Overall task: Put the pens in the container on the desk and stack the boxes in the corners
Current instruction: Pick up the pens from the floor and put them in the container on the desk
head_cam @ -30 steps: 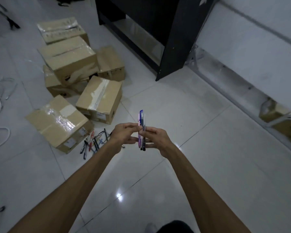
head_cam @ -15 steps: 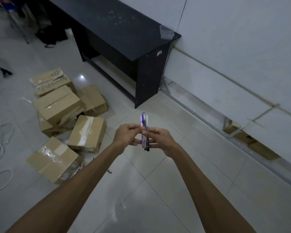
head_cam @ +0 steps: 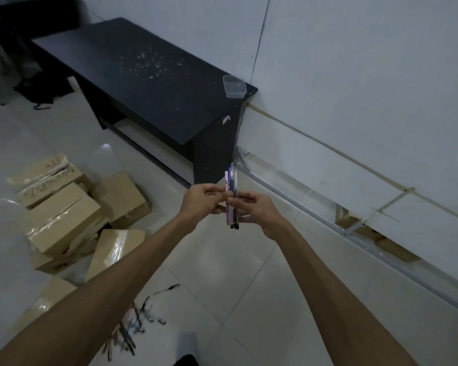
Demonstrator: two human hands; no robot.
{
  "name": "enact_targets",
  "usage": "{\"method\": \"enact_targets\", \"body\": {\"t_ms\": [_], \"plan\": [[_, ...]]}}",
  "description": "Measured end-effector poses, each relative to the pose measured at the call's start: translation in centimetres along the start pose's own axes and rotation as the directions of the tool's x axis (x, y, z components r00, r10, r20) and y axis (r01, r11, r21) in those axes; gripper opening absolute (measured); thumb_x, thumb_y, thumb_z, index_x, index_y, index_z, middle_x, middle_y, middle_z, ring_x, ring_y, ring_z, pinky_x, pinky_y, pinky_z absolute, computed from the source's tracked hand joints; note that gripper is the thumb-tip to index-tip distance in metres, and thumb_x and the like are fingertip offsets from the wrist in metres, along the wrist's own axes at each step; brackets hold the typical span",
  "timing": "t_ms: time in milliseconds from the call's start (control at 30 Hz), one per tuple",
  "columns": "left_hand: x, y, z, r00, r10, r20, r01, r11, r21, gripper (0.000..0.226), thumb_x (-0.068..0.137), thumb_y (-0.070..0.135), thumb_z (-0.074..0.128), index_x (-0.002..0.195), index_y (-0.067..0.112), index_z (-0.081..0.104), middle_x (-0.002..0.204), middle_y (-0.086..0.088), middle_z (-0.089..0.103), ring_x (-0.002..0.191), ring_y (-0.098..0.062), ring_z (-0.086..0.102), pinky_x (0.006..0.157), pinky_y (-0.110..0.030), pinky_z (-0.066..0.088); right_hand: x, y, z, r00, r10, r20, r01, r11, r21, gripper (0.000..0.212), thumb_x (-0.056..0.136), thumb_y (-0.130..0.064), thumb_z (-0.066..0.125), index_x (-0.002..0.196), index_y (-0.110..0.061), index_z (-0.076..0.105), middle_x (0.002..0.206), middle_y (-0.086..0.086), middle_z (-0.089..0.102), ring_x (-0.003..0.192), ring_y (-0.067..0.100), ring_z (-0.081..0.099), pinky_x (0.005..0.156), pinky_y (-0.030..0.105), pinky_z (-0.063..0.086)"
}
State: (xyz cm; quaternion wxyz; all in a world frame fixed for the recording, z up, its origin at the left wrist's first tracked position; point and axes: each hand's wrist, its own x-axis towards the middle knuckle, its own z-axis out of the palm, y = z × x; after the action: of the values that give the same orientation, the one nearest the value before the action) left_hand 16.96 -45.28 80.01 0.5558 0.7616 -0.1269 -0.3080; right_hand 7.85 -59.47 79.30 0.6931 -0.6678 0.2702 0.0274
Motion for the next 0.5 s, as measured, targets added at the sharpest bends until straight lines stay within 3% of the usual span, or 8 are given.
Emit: {"method": "enact_targets", "body": {"t_ms": [133,333,500], "plan": [[5.8,3.2,-1.3,1.000,0.020,0.023,-0.020,0.999,-0.025,0.016,0.086,0.022,0.071,0.100,0.014,0.071,0.088,-0.005,0.074,0.072,-0.014,0.073,0.059,-0.017,0.055,5.7,-3.2,-0.9,0.998,-0.022,-0.055,0.019,0.998,-0.065,0.038,0.082,-0.027,0.078,0.117,-0.015,0.068,0.101,0.000,0.075,0.088,0.014,0.072,0.075,0.026,0.054],[15.5,7.1,-2.0,0.997,0.004,0.076,0.000,0.999,-0.053,0.022,0.085,0.022,0.073,0.103,0.010,0.072,0.094,-0.011,0.075,0.089,-0.032,0.072,0.082,-0.039,0.059,14.0,-7.6,-3.8,0.995,-0.064,-0.074,0.060,0.997,-0.050,0.033,0.082,-0.020,0.077,0.113,-0.014,0.068,0.099,-0.001,0.075,0.082,0.004,0.071,0.064,0.016,0.052],[23.3,9.7,-1.2,0.996,-0.002,0.087,0.007,0.998,-0.055,0.026,0.087,0.024,0.071,0.108,0.009,0.069,0.099,-0.011,0.074,0.089,-0.023,0.072,0.069,-0.025,0.060,21.1,-10.4,-6.9,0.994,-0.070,-0.086,0.066,0.997,-0.041,0.042,0.079,-0.022,0.080,0.117,-0.009,0.067,0.103,0.006,0.074,0.086,0.012,0.071,0.066,0.022,0.057]]}}
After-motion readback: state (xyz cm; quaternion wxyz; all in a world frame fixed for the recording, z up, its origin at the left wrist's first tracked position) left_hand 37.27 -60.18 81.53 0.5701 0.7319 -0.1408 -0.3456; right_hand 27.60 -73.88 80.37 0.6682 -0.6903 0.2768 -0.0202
